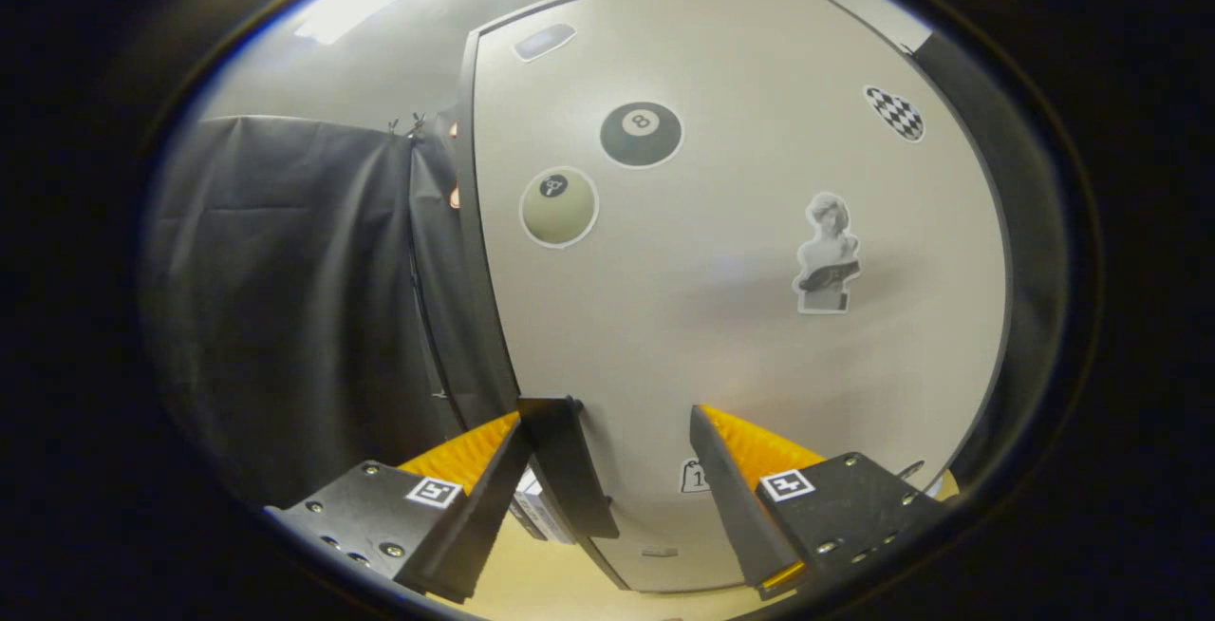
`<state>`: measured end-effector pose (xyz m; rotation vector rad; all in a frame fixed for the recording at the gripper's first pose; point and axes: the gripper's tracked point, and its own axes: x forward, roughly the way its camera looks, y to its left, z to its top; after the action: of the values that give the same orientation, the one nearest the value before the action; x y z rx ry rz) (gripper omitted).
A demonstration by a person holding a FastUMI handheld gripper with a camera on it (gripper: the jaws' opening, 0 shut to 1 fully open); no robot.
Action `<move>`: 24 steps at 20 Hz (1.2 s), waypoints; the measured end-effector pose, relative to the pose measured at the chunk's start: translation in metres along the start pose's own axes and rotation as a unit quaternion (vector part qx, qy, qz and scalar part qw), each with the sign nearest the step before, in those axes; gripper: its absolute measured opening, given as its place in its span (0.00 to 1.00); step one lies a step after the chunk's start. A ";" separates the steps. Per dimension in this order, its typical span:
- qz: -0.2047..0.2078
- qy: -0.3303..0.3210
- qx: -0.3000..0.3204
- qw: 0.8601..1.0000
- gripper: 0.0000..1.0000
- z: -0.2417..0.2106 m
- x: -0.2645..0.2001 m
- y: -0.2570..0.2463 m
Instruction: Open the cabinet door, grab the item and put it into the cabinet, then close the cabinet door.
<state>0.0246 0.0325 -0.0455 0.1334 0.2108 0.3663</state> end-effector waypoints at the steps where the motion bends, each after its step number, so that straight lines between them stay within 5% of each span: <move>1: 0.000 0.000 0.000 1.000 0.98 0.000 0.000 0.000; 24: 0.009 -0.003 -0.007 1.000 0.98 0.001 -0.001 0.001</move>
<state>0.0232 0.0333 -0.0444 0.1220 0.2012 0.3862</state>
